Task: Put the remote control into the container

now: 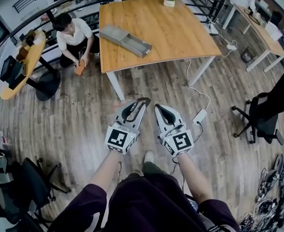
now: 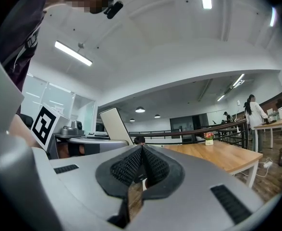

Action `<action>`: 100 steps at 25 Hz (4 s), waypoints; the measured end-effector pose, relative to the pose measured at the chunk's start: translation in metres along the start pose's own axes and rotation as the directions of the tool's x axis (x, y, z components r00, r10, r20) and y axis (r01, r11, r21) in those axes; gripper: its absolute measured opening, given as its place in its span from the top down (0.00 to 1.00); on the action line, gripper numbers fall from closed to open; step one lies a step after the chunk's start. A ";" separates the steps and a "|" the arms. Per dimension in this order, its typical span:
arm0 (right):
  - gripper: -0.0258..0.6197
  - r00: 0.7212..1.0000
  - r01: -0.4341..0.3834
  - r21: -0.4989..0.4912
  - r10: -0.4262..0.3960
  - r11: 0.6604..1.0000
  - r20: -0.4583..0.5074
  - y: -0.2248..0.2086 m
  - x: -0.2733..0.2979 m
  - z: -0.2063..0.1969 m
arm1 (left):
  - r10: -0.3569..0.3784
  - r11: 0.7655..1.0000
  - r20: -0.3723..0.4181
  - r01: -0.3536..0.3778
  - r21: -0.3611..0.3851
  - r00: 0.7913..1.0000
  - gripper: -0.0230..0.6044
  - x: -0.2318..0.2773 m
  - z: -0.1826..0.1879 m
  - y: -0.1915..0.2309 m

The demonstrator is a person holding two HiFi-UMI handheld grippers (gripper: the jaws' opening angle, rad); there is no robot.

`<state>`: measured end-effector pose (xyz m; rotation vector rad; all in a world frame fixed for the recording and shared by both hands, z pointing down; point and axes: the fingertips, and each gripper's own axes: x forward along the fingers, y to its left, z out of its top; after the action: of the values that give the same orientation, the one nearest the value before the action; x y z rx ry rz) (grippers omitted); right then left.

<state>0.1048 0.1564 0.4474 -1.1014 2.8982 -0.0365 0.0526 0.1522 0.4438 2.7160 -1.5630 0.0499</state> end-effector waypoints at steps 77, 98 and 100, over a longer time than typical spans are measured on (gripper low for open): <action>0.93 0.999 0.007 0.006 -0.006 1.000 -0.037 -0.192 0.325 -0.011 | -0.012 1.000 -0.039 0.011 -0.028 0.999 0.83 0.254 -0.005 0.279; 0.93 0.998 0.032 0.055 -0.028 0.998 -0.060 -0.254 0.407 -0.023 | -0.048 0.999 -0.087 0.046 -0.024 0.995 0.83 0.334 -0.014 0.343; 0.93 0.996 0.065 0.060 -0.061 0.996 -0.066 -0.257 0.408 -0.026 | -0.079 0.997 -0.093 0.077 -0.029 0.993 0.83 0.337 -0.019 0.344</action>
<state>-0.0307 -0.3070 0.4702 -1.2029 2.8947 -0.1653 -0.0760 -0.3117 0.4703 2.7095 -1.4227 0.1540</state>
